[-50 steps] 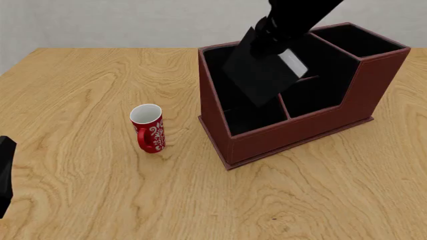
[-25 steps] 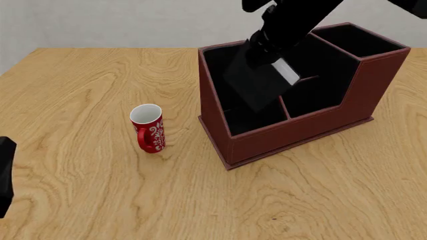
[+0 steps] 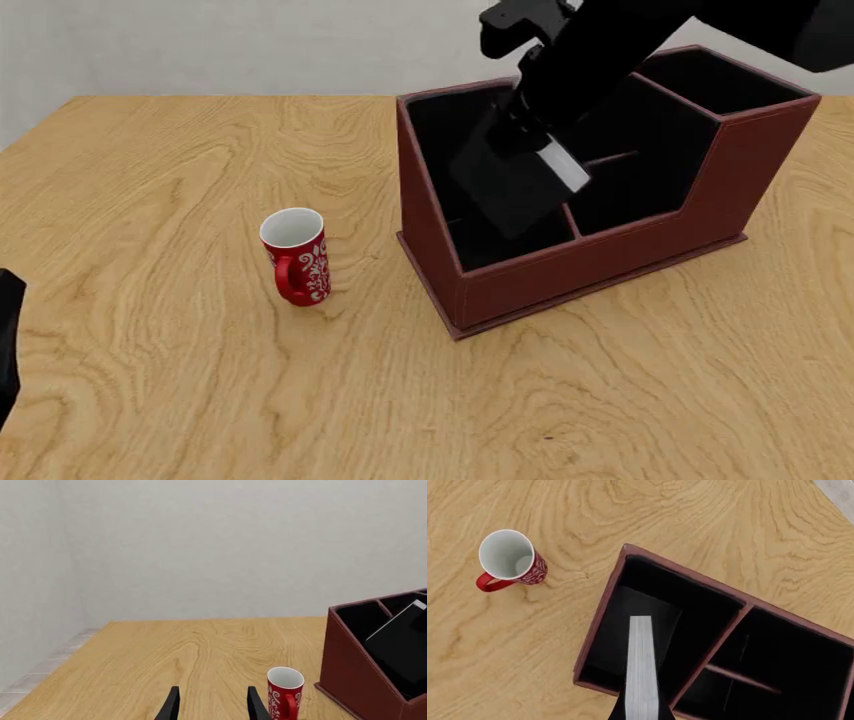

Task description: Pick up the book and place it in the left compartment of the caddy.

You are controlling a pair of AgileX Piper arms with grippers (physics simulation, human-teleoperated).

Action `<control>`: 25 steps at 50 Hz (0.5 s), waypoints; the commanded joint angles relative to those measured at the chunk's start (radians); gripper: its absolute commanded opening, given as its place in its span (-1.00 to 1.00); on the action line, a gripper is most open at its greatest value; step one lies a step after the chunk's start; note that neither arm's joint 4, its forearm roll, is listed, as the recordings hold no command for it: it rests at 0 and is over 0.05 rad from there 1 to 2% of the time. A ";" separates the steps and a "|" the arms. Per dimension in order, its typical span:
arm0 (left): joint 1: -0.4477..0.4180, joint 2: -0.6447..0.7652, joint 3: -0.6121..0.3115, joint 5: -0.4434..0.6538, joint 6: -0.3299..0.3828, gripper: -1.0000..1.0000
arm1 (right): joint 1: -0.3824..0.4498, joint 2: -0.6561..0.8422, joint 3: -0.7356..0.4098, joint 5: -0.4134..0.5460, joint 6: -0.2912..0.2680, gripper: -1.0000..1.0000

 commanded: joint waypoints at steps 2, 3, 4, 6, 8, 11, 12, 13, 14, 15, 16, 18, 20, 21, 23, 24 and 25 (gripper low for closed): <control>0.001 0.000 0.009 -0.008 0.000 1.00 | -0.020 0.017 0.024 -0.045 0.018 -1.00; 0.001 0.000 0.010 -0.010 -0.001 1.00 | -0.023 0.022 0.022 -0.048 0.019 -1.00; 0.002 0.000 0.008 -0.010 -0.002 1.00 | -0.022 0.025 0.025 -0.052 0.020 -1.00; 0.002 0.000 0.007 -0.010 0.000 1.00 | -0.019 0.026 0.029 -0.059 0.024 -1.00; 0.002 0.000 0.001 -0.006 -0.002 1.00 | -0.009 0.024 0.042 -0.069 0.035 -1.00; 0.005 0.000 -0.003 -0.003 -0.004 1.00 | -0.003 0.026 0.062 -0.087 0.040 -1.00; 0.005 0.000 -0.003 -0.003 -0.004 1.00 | -0.003 0.025 0.062 -0.087 0.040 -1.00; 0.004 0.000 -0.005 -0.002 -0.003 1.00 | -0.003 0.027 0.070 -0.096 0.041 -1.00; 0.003 0.000 -0.007 0.000 -0.004 1.00 | -0.002 0.029 0.077 -0.102 0.043 -1.00; 0.004 0.000 -0.009 0.002 -0.005 1.00 | -0.001 0.030 0.084 -0.107 0.043 -1.00; 0.003 0.000 -0.011 0.003 -0.004 1.00 | 0.001 0.032 0.090 -0.116 0.047 -1.00; 0.003 0.000 -0.011 0.003 -0.005 1.00 | 0.004 0.034 0.100 -0.126 0.051 -1.00; 0.005 0.000 -0.007 -0.001 -0.005 1.00 | 0.007 0.035 0.110 -0.135 0.054 -1.00; 0.005 0.000 -0.008 -0.001 -0.005 1.00 | 0.008 0.037 0.112 -0.139 0.056 -1.00; 0.007 0.000 -0.010 0.001 -0.005 1.00 | 0.010 0.036 0.116 -0.141 0.059 -1.00; 0.008 0.000 -0.011 0.001 -0.006 1.00 | 0.009 0.038 0.116 -0.144 0.059 -1.00; 0.008 0.000 -0.011 0.001 -0.006 1.00 | 0.004 0.042 0.117 -0.147 0.055 -1.00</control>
